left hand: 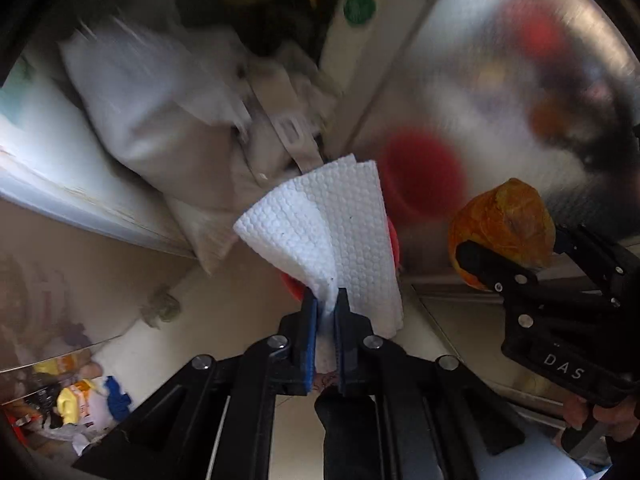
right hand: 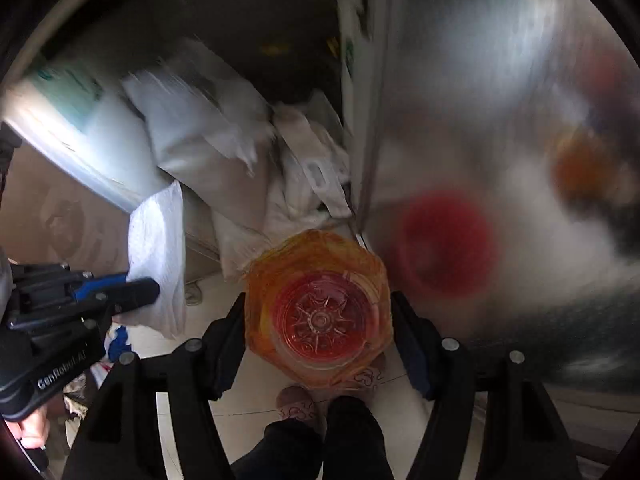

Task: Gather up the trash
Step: 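Lower the wipe and cup over the red bucket and release the wipe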

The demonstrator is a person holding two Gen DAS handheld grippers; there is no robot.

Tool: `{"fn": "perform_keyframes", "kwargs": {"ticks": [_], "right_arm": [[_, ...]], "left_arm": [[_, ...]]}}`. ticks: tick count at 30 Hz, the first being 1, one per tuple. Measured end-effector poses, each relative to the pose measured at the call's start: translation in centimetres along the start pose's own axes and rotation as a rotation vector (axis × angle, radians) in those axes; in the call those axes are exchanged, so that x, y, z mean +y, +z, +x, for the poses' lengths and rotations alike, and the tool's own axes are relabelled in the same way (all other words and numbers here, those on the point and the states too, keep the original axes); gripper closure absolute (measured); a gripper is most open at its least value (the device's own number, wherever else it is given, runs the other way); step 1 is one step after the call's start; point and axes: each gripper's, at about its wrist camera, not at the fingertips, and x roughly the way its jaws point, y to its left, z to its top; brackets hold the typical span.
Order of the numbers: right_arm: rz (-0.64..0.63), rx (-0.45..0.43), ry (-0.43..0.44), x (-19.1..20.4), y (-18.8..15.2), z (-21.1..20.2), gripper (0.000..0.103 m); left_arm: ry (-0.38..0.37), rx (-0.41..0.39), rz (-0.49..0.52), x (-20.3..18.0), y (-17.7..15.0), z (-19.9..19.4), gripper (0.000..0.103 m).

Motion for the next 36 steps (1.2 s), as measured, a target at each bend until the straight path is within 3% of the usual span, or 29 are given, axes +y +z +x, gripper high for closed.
{"fn": "perform_keyframes", "kwargs": {"ticks": [4,10,14,19,25,36], "right_arm": [[0.04,0.033,-0.02,-1.6,-1.2,4.6,0.038],[0.094,0.082,-0.052,-3.7,-3.5,8.6,0.038],[0.135,0.1,-0.053,-4.7,-4.0,9.6,0.038],[0.161,0.111,-0.053,-5.2,-4.3,10.2,0.038],[0.158,0.103,-0.048,-5.4,-4.2,9.3,0.038],[0.068,0.116,0.021,-2.9,-2.9,10.4,0.038]], "left_arm": [[-0.012,0.039,0.076,-0.6,-0.4,5.2,0.096],[-0.051,0.091,0.187,-2.2,-0.9,9.8,0.094],[-0.043,0.113,0.233,-3.1,-0.8,11.6,0.072],[-0.021,0.16,0.261,-3.6,-0.5,13.4,0.071],[-0.023,0.149,0.235,-3.4,-0.3,12.7,0.071],[0.024,0.055,0.134,0.9,-0.2,10.8,0.037]]}}
